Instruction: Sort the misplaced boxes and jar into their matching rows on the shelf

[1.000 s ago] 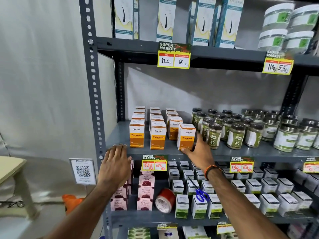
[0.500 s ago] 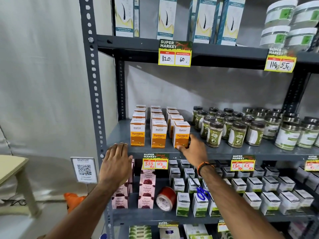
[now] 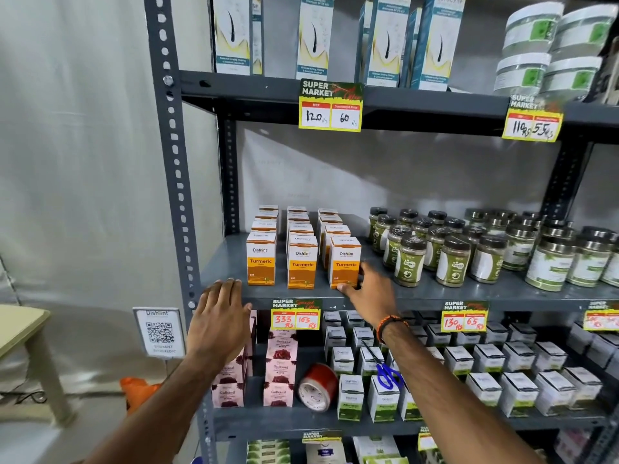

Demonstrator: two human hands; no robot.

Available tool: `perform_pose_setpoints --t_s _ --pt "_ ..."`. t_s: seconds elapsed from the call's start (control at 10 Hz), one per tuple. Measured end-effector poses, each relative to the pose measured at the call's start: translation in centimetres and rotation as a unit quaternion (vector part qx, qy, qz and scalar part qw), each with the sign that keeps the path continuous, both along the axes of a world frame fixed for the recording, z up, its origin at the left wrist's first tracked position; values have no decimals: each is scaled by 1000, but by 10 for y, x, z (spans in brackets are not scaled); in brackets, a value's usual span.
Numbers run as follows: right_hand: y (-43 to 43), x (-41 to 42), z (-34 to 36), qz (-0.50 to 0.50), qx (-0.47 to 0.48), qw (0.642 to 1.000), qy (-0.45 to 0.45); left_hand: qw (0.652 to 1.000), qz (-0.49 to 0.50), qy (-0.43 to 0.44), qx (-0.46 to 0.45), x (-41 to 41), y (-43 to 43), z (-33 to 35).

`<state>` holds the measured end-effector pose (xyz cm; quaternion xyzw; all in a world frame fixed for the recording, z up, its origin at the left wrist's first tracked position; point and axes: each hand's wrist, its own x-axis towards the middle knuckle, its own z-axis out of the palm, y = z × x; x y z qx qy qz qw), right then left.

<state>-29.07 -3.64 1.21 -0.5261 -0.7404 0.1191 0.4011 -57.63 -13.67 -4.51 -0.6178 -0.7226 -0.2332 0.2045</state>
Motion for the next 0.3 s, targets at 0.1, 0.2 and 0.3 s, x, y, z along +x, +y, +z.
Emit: perform_pose_setpoints --t_s 0.1,0.2,0.3 --pt "-1 -1 -1 -3 -2 1000 -2 1000 3 -9 -5 0 -1 0" --pt "0 1 0 -5 -27 1000 3 1000 -6 -9 -8 -1 -3 1" --pt "-15 21 20 -37 45 994 93 1000 -14 -23 -15 3 -11 12"
